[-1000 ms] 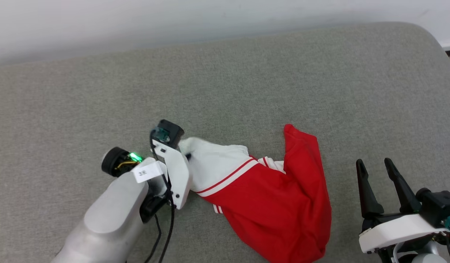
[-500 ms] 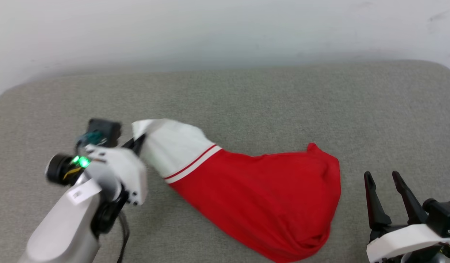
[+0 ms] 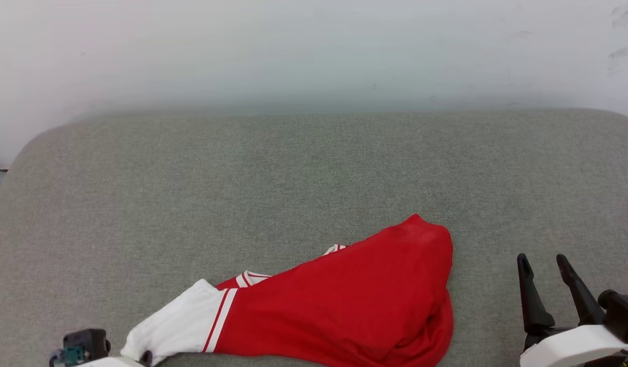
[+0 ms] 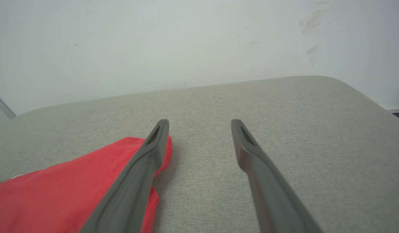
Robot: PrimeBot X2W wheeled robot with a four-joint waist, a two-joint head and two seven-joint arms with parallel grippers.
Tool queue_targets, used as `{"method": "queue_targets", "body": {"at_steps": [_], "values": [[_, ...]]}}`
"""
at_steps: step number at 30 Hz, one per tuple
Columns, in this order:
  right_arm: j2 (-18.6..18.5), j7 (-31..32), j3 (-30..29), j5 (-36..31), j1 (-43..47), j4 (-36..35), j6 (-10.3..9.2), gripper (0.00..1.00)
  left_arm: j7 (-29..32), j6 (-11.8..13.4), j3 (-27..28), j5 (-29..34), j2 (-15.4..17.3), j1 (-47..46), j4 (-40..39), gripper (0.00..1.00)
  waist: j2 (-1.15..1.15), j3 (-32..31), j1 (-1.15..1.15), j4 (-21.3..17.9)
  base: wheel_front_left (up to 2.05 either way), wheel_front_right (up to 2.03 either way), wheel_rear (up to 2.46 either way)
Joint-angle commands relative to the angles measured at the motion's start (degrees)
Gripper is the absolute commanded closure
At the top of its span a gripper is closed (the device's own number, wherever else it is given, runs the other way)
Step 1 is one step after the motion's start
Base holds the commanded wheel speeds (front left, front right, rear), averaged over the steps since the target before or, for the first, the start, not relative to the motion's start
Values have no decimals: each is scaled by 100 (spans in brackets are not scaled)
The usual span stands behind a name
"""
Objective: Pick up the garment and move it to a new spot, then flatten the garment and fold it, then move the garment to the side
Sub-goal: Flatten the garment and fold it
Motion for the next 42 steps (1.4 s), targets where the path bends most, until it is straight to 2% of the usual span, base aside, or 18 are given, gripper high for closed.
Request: {"method": "queue_targets", "body": {"at_steps": [1,5,6,7,8,17,21,32,40,42], "values": [[7,38,-14,-32,28,-47,-4,0,-53,-61,-11,-84,-93,107,80,100,0,-12,1,6,0,0,0],[7,98,-10,-32,49,-80,-4,0,-225,-187,-84,-135,-309,81,273,100,0,-58,1,2,0,0,0],[7,118,-17,-38,61,-88,-4,0,-281,-195,-92,-132,-355,27,309,60,0,-79,1,0,0,0,0],[7,133,-22,-45,74,-97,-4,0,-349,-211,-89,-117,-389,-18,343,3,0,-100,1,-3,0,0,0],[7,147,-30,-50,85,-113,-4,0,-466,-239,-84,-61,-408,-77,338,0,0,-115,1,-8,0,0,0],[7,278,-144,-53,130,-175,-4,0,-1844,-200,-81,619,-522,-504,215,0,0,-263,1,-51,0,0,0],[7,340,-212,-22,177,-98,-4,0,-2181,-198,-82,845,-594,-587,24,0,0,-303,1,-57,0,0,0],[8,780,-274,133,96,253,-4,0,-2350,9,-168,1485,-623,-502,-788,0,0,-269,1,15,0,0,0],[6,1663,-159,433,-528,797,-4,0,-2330,81,-280,1627,-679,-624,-990,0,0,21,1,364,0,0,0],[-95,1915,-88,481,-803,951,-4,0,-2335,73,-303,1636,-721,-704,-1002,0,0,143,1,488,0,0,0]]}}
